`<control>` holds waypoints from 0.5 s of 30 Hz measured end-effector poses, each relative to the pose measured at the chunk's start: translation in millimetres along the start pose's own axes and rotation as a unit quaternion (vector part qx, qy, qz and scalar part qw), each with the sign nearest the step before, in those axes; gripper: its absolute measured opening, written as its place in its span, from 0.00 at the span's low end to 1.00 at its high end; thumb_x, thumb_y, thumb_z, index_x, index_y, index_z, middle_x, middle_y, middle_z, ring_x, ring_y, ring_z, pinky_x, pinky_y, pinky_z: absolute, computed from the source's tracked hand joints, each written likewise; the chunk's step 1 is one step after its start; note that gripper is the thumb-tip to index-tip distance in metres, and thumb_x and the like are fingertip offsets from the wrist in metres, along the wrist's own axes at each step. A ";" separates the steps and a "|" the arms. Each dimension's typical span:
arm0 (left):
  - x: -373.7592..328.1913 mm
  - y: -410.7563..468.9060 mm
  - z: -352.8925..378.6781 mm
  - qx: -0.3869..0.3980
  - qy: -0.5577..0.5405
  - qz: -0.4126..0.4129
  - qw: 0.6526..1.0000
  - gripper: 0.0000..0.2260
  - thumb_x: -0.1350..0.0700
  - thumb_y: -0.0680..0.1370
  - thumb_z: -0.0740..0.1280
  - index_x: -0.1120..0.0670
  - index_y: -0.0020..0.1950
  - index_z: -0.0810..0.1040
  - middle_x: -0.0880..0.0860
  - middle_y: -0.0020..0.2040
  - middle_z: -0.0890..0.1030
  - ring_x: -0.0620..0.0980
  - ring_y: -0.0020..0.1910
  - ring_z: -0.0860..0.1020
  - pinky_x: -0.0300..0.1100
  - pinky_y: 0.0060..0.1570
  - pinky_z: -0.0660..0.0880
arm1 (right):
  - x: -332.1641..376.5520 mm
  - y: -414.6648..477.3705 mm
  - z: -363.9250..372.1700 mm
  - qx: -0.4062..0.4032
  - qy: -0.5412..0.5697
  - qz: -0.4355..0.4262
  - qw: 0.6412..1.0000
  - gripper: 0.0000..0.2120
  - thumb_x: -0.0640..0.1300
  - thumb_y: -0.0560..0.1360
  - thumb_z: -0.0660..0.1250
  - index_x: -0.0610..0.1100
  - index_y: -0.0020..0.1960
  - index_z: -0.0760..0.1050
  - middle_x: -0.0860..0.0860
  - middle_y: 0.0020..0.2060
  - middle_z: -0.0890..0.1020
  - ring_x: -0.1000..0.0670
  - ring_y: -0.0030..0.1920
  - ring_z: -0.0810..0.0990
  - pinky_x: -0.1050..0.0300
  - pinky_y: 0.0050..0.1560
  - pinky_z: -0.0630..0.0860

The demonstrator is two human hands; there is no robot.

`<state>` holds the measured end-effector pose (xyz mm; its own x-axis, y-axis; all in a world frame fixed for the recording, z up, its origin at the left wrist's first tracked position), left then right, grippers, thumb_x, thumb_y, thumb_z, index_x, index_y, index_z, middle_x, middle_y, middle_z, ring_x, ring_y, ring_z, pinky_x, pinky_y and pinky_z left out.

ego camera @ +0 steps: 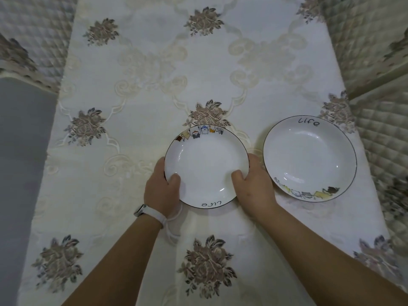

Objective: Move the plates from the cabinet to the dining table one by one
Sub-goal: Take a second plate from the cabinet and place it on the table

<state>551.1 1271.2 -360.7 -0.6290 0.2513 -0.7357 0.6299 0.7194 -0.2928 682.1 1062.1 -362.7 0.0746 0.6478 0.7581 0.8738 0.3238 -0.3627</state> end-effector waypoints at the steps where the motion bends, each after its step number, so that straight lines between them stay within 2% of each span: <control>1: 1.1 0.6 0.1 0.003 0.005 -0.004 1.000 0.22 0.53 0.70 0.59 0.44 0.64 0.70 0.39 0.42 0.77 0.37 0.39 0.74 0.37 0.34 0.69 | 0.5 -0.5 -0.4 -0.001 0.002 0.001 1.000 0.17 0.42 0.75 0.61 0.45 0.63 0.70 0.49 0.45 0.82 0.46 0.44 0.79 0.53 0.45 0.75; 4: 3.3 2.0 -0.1 0.023 0.007 -0.011 1.000 0.24 0.52 0.70 0.59 0.43 0.67 0.68 0.38 0.44 0.77 0.38 0.42 0.74 0.41 0.37 0.69 | 2.3 -1.6 -1.3 0.001 0.004 0.001 1.000 0.15 0.42 0.75 0.61 0.46 0.62 0.70 0.50 0.43 0.81 0.47 0.42 0.78 0.55 0.42 0.71; 6: 1.5 0.4 -1.9 0.032 -0.002 -0.014 0.999 0.22 0.55 0.73 0.61 0.42 0.66 0.69 0.38 0.44 0.77 0.40 0.42 0.76 0.41 0.37 0.71 | 3.3 -3.6 -2.8 0.007 0.008 -0.002 1.000 0.14 0.42 0.75 0.61 0.46 0.61 0.70 0.50 0.43 0.81 0.48 0.42 0.77 0.56 0.41 0.69; 10: 5.6 -11.2 -10.4 0.025 -0.076 -0.057 0.995 0.17 0.63 0.76 0.62 0.45 0.60 0.73 0.50 0.41 0.79 0.52 0.37 0.77 0.48 0.38 0.77 | 3.0 -14.6 -10.9 0.021 0.010 -0.012 1.000 0.11 0.43 0.75 0.60 0.49 0.57 0.71 0.52 0.40 0.79 0.49 0.41 0.77 0.54 0.39 0.70; 13: 11.7 -27.7 -20.5 0.021 -0.109 -0.072 0.991 0.15 0.63 0.77 0.64 0.49 0.61 0.74 0.52 0.45 0.80 0.54 0.43 0.80 0.52 0.45 0.79 | 1.1 -32.3 -21.4 0.018 -0.006 -0.026 0.999 0.09 0.44 0.76 0.61 0.50 0.55 0.71 0.51 0.36 0.78 0.51 0.37 0.76 0.61 0.36 0.69; 15: 10.1 -40.3 -29.8 0.018 -0.109 -0.056 0.992 0.16 0.63 0.77 0.64 0.51 0.64 0.74 0.51 0.49 0.80 0.53 0.47 0.80 0.50 0.47 0.79 | 2.1 -46.5 -29.9 0.018 -0.016 -0.037 0.999 0.08 0.48 0.77 0.62 0.52 0.56 0.71 0.52 0.38 0.79 0.54 0.38 0.78 0.63 0.36 0.69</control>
<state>505.7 1264.0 -338.1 -0.5850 0.0229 -0.8107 0.5802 0.7102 -0.3986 656.0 1027.8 -328.1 -0.0044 0.6427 0.7661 0.8586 0.3952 -0.3266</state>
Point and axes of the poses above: each hand's wrist, its own y-axis towards the middle knuckle, its own z-axis out of the palm, x = y × z, the point moved 7 cm from there along y, towards the middle knuckle
